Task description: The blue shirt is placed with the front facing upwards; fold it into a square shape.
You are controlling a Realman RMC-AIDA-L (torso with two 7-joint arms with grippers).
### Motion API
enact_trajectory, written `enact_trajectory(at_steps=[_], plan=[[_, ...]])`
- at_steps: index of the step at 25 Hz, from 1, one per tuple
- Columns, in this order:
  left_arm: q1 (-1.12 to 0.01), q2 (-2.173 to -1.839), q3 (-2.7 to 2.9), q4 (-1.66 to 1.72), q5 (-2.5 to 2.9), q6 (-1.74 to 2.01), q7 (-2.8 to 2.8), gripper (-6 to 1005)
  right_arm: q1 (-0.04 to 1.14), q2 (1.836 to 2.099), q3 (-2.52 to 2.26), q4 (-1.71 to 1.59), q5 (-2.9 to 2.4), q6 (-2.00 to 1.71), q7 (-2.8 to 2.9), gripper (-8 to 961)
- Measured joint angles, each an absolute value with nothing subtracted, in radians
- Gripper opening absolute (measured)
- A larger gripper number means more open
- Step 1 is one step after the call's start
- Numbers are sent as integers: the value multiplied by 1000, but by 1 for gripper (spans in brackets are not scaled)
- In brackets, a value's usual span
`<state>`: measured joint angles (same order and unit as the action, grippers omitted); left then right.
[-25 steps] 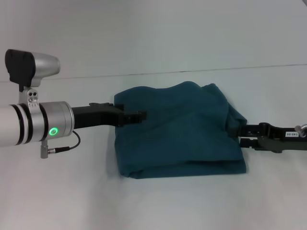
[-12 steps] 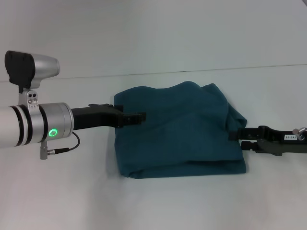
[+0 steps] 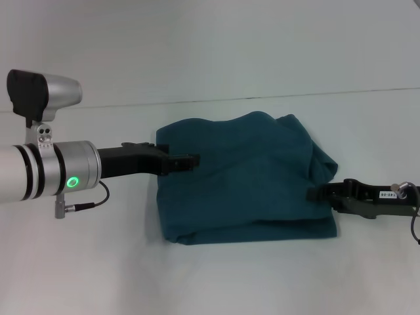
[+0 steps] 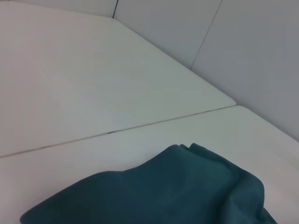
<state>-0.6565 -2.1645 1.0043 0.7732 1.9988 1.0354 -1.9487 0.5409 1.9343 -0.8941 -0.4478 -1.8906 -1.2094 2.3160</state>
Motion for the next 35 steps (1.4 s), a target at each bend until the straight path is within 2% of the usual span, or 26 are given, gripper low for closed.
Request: enact_trajectory(at_steps=[10, 16, 24, 35], plan=[[-657, -2164, 1003, 773, 1999, 1035, -1948, 844, 539, 1937, -893, -451, -1890, -1289, 2275, 208], [-657, -2164, 1003, 773, 1999, 1036, -1949, 844, 507, 1933, -892, -464, -1889, -1330, 2281, 15], [-656, -2164, 1005, 773, 1999, 1035, -1950, 844, 461, 1927, -879, -468, -1892, -1341, 2281, 12], [-655, -2164, 1006, 761, 1997, 1034, -1952, 844, 444, 1911, -879, -473, -1893, -1345, 2277, 60]])
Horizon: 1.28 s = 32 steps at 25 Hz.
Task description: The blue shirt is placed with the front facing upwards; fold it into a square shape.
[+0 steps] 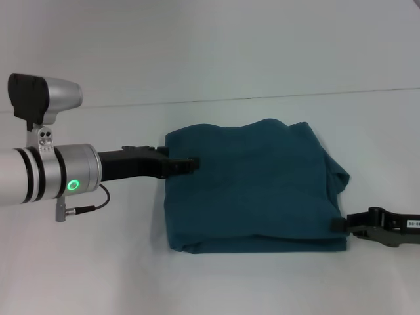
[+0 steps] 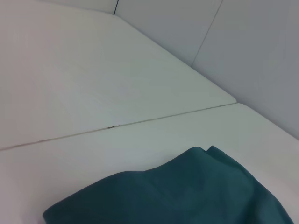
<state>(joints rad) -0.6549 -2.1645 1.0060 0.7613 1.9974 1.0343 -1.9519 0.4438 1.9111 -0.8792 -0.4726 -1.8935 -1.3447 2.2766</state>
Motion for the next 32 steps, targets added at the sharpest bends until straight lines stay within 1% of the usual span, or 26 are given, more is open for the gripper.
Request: enact_trajectory(at_steps=[5, 8, 11, 16, 19, 24, 27, 29, 32], plan=[[-654, -2165, 1008, 760, 1997, 1034, -1956, 843, 431, 1895, -864, -484, -1895, -1379, 2236, 146], [-653, -2167, 1009, 759, 1996, 1037, -1957, 843, 423, 1893, -844, -502, -1895, -1391, 2223, 193], [-653, -2167, 1015, 758, 1980, 1046, -1957, 843, 405, 1895, -800, -551, -1892, -1420, 2212, 240], [-653, -2169, 1065, 738, 1943, 1055, -1949, 843, 411, 1908, -713, -608, -1889, -1439, 2195, 317], [-663, -2172, 1112, 693, 1929, 1032, -1938, 843, 437, 1915, -679, -603, -1889, -1419, 2174, 552], [-668, -2173, 1136, 659, 1914, 1012, -1925, 843, 476, 1926, -663, -595, -1891, -1378, 2152, 655], [-670, -2174, 1156, 619, 1889, 1005, -1893, 843, 503, 1936, -668, -595, -1892, -1348, 2139, 501], [-668, -2174, 1158, 617, 1889, 1008, -1889, 843, 527, 1950, -678, -595, -1894, -1313, 2128, 399], [-665, -2175, 1169, 613, 1887, 1013, -1885, 843, 556, 1972, -703, -588, -1900, -1251, 2098, 280]])
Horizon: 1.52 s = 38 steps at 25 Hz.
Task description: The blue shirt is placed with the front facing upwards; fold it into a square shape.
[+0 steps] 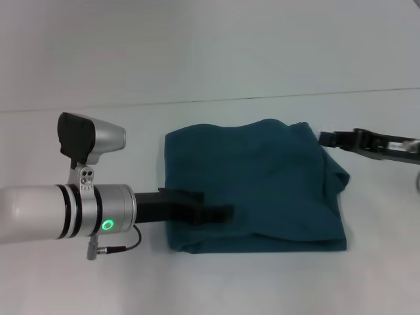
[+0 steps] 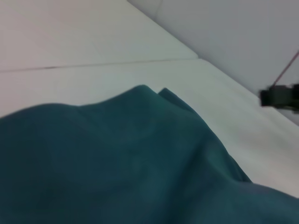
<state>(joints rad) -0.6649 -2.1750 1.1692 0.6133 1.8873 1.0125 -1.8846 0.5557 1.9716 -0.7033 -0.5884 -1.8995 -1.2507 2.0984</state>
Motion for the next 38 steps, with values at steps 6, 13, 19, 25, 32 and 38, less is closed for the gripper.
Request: enact_trajectory(at_steps=[6, 13, 19, 25, 32, 38], plan=[[-671, -2175, 1195, 593, 1887, 1012, -1883, 844, 617, 2012, -740, -537, -1908, -1095, 2004, 39], [-669, -2175, 1219, 588, 1888, 1015, -1882, 844, 668, 2035, -781, -501, -1908, -991, 1961, 4], [-670, -2174, 1219, 580, 1887, 1021, -1882, 844, 681, 2043, -815, -498, -1908, -943, 1961, 9], [-666, -2170, 1206, 619, 1857, 1108, -1882, 843, 682, 2043, -820, -495, -1908, -939, 1961, 9], [-682, -2174, 1240, 598, 1783, 1139, -1869, 844, 679, 2039, -819, -498, -1905, -946, 1962, 9], [-717, -2175, 1356, 508, 1700, 1001, -1843, 845, 675, 2040, -816, -503, -1903, -956, 1962, 9]])
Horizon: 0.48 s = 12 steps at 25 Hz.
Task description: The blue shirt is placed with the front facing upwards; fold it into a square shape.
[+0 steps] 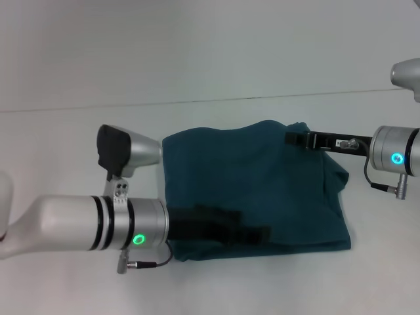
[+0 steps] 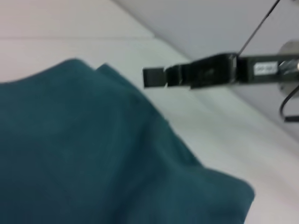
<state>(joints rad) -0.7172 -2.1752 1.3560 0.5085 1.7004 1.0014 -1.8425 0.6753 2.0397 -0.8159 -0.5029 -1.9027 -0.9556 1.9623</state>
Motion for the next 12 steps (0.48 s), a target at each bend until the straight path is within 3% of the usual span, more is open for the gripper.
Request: enact_trajectory(at_steps=[12], plan=[[-723, -2175, 1427, 491, 1692, 1010, -1843, 849, 678, 2042, -812, -508, -1901, -965, 1960, 10]])
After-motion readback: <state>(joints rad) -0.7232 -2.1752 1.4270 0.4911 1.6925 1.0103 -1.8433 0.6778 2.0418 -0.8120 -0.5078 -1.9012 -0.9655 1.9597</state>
